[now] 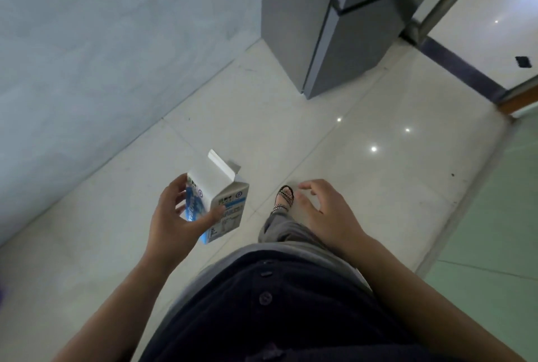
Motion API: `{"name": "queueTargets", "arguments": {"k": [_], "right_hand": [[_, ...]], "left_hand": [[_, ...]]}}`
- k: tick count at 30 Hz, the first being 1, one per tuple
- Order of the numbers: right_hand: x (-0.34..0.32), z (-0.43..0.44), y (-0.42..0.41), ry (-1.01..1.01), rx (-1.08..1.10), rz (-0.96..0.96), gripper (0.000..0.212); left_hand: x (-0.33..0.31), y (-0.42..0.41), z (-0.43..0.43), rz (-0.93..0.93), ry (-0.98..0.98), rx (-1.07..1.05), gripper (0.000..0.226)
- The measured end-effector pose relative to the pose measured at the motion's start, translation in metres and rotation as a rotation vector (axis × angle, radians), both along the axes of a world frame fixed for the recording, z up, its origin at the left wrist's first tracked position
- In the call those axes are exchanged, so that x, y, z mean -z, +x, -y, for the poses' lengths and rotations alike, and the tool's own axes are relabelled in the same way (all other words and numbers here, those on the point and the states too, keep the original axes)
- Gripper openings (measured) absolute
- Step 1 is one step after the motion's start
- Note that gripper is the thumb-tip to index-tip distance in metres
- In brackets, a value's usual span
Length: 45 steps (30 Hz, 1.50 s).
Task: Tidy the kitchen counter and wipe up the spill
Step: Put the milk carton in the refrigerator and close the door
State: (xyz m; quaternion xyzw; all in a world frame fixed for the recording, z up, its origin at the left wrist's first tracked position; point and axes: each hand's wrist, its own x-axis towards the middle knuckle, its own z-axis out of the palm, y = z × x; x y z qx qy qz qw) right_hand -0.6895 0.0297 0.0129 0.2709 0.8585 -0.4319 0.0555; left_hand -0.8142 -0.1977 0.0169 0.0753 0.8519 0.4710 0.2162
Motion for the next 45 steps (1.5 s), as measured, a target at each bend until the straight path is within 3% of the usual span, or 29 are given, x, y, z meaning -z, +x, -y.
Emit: {"name": "queueTargets", "arguments": {"k": [8,15,20,27,35,45], "right_hand": [[-0.053,-0.165,-0.164,0.124,0.036,-0.097,0.037],[-0.056,-0.255,-0.261,0.156,0.169,-0.137,0.040],[-0.086,-0.350,-0.353,0.306,0.404,-0.266,0.041],[-0.165,-0.430,-0.474,0.582,0.810,-0.628,0.057],[-0.215,-0.469,-0.519,0.701,0.992,-0.781,0.058],[-0.225,-0.492,-0.523,0.578,1.047,-0.900,0.059]], "left_hand": [[-0.040,-0.168,-0.162,-0.078,0.077,0.060,0.080],[-0.048,-0.281,-0.268,-0.136,0.096,0.159,0.081],[-0.056,-0.388,-0.357,-0.215,0.141,0.315,0.070],[-0.132,-0.523,-0.485,-0.293,0.346,0.490,0.058],[-0.194,-0.578,-0.572,-0.377,0.518,0.706,0.053],[-0.189,-0.576,-0.604,-0.283,0.628,0.735,0.057]]}}
